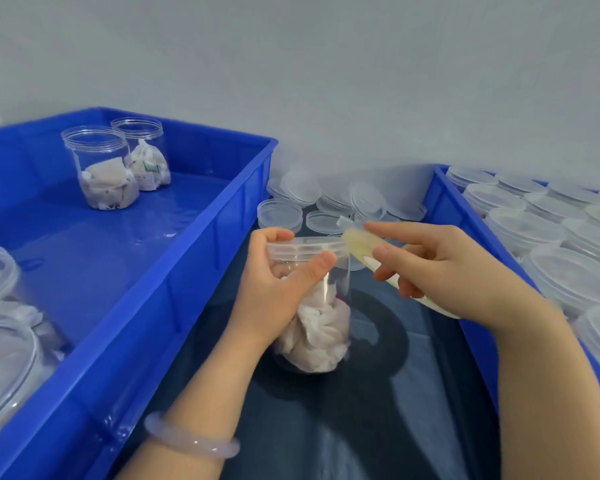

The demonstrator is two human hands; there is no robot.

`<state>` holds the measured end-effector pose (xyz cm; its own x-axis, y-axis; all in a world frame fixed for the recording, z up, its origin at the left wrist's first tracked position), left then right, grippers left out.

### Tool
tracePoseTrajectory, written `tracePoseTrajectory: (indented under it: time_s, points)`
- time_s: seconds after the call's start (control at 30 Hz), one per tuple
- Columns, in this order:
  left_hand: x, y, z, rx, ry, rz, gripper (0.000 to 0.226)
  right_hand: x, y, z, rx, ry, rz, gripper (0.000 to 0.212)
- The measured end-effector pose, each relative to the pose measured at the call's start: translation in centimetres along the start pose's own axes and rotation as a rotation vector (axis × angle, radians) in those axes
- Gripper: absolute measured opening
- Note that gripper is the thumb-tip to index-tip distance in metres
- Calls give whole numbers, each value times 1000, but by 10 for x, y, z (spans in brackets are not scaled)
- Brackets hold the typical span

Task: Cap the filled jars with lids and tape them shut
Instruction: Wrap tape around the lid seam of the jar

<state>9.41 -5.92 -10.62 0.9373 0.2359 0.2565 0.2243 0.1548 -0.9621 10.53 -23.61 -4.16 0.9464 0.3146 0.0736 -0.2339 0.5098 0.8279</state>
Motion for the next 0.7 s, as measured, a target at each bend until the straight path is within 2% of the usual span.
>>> tracePoseTrajectory:
  time_s: [0.13,0.27,0.37,0.47,0.53,0.6,0.7]
  points:
    - [1,0,1,-53,-9,17,61,-3,2,1,33,75,52,33]
    - [-3,-4,3,-2,-40,25,68,-4,-3,-2,-31,141,2,36]
    - [-11,-15,2,420,-42,-55,67,2,-9,-1,-78,71,-38,25]
    - [-22,-52,0,864,-165,-421,74,5,-12,4,-23,5,-41,11]
    - [-23,-68,3,1022,-231,-517,75,7,-11,4,13,10,-41,16]
    - [-15,-73,14,1111,-283,-423,75,10,-11,1,18,21,-36,23]
    - [5,-61,30,1228,-224,-78,80,14,-11,-4,-13,36,-29,29]
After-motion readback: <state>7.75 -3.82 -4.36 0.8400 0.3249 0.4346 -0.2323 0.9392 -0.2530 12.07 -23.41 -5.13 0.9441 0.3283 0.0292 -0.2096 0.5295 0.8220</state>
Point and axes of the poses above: each hand's wrist, its own x-axis towards the middle knuckle, its own z-axis out of the back of the hand, y = z × x, the point moved 8 cm from there along x, towards the middle knuckle, and after that the axes turned 10 degrees about x, right-handed, at the moved point
